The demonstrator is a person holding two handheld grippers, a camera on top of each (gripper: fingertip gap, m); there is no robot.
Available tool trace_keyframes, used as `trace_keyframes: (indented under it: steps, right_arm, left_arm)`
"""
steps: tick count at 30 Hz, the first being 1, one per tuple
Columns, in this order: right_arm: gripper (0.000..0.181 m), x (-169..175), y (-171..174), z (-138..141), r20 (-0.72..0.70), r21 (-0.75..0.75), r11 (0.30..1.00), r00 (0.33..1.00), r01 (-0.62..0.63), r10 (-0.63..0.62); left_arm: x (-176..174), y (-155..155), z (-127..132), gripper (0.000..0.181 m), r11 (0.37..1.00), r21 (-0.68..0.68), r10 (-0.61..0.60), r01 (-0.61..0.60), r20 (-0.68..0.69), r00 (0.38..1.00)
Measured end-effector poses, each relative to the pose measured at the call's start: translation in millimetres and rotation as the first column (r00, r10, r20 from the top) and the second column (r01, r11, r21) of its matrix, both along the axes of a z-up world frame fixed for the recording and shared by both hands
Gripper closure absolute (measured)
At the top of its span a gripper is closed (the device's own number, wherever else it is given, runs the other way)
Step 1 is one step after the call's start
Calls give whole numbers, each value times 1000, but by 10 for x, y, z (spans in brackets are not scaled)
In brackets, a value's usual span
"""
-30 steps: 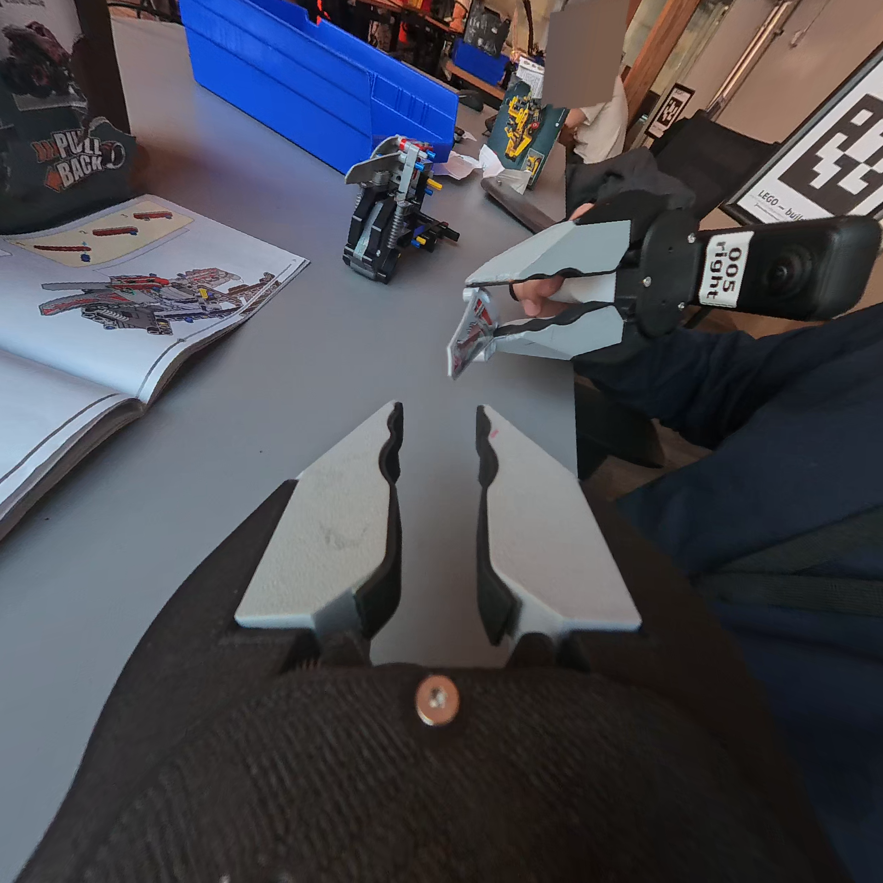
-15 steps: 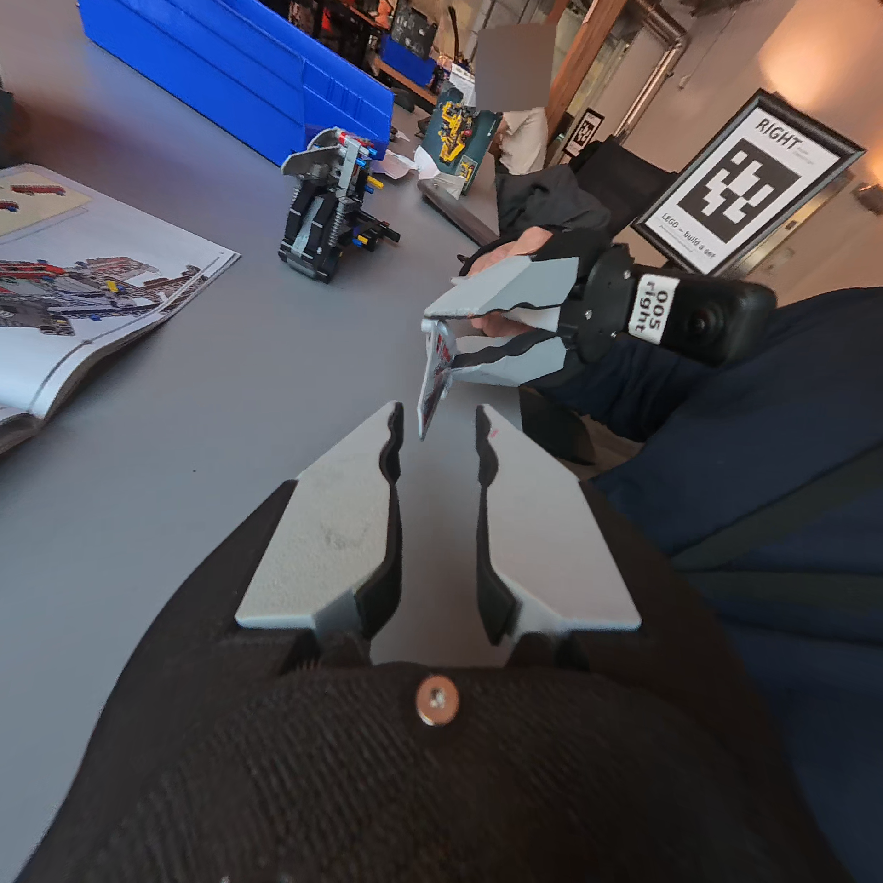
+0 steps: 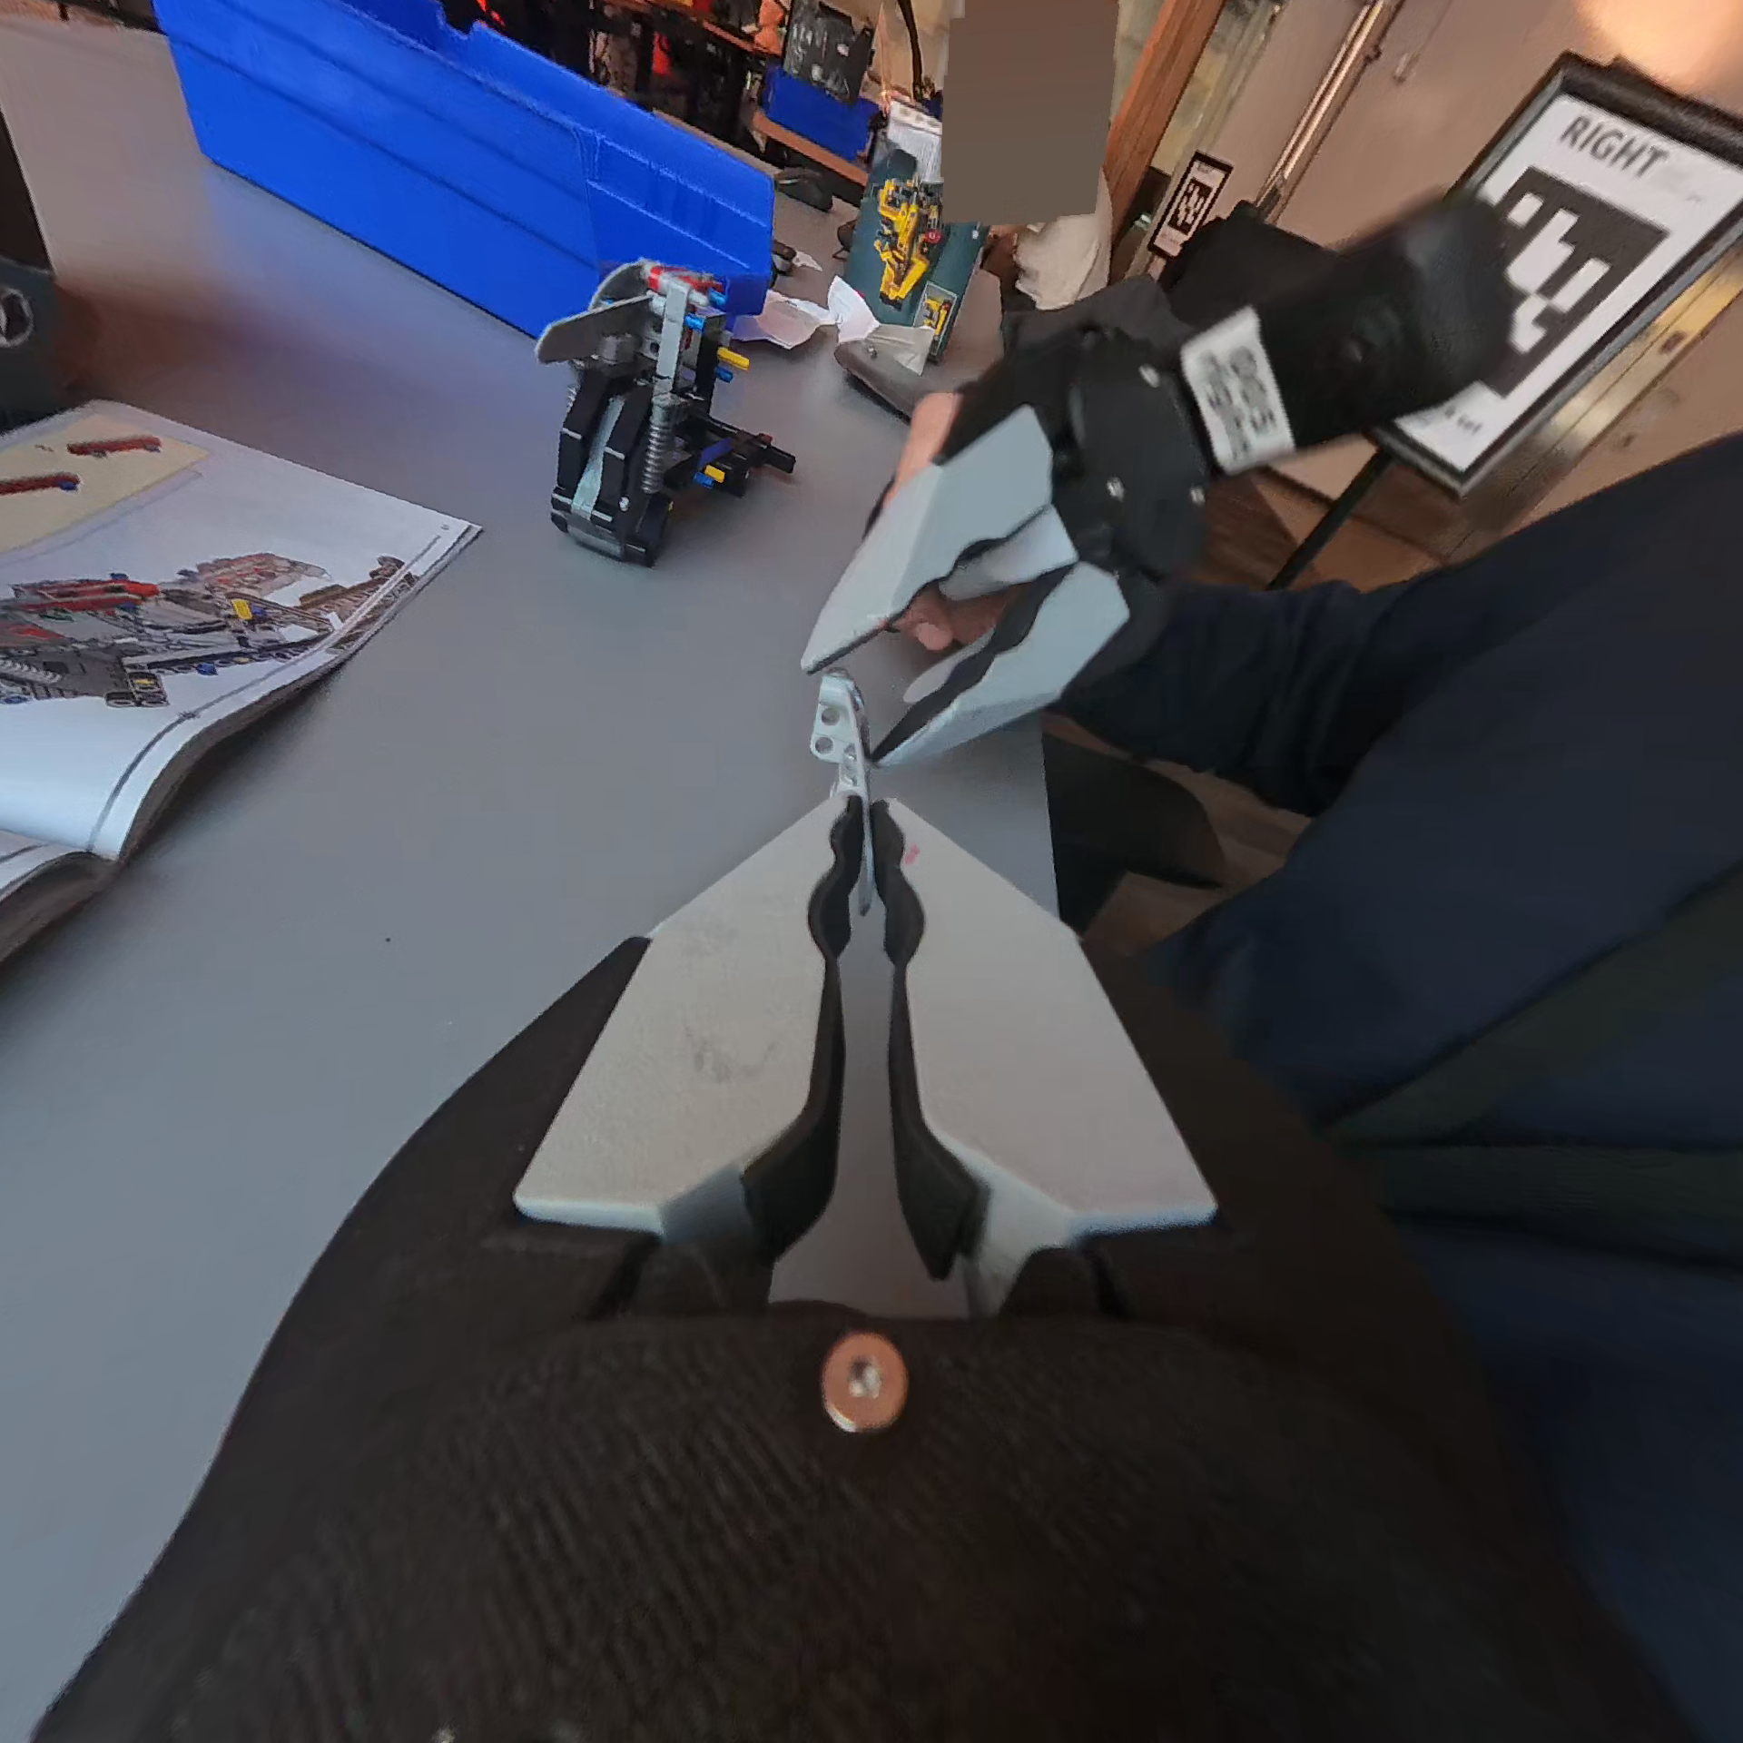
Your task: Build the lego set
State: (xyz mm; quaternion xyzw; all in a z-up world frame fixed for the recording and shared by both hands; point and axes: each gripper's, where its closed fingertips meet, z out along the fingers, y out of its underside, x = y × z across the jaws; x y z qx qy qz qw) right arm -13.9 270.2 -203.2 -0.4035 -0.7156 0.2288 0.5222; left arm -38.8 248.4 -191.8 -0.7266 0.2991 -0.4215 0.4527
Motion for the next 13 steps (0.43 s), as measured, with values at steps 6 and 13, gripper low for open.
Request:
trace_keyframes:
  steps: [6,13]
  right_arm:
    - [125,-95,-140,92,39,-422,884,970,-203,241]
    - [133,-581,-220,180,-7,-554,760,915,-340,404]
  left_arm:
    - [-356,-251,86,181,989,136,61,-57,-26,998]
    - [-706,-229,110,181,958,205,217,-201,-55,975]
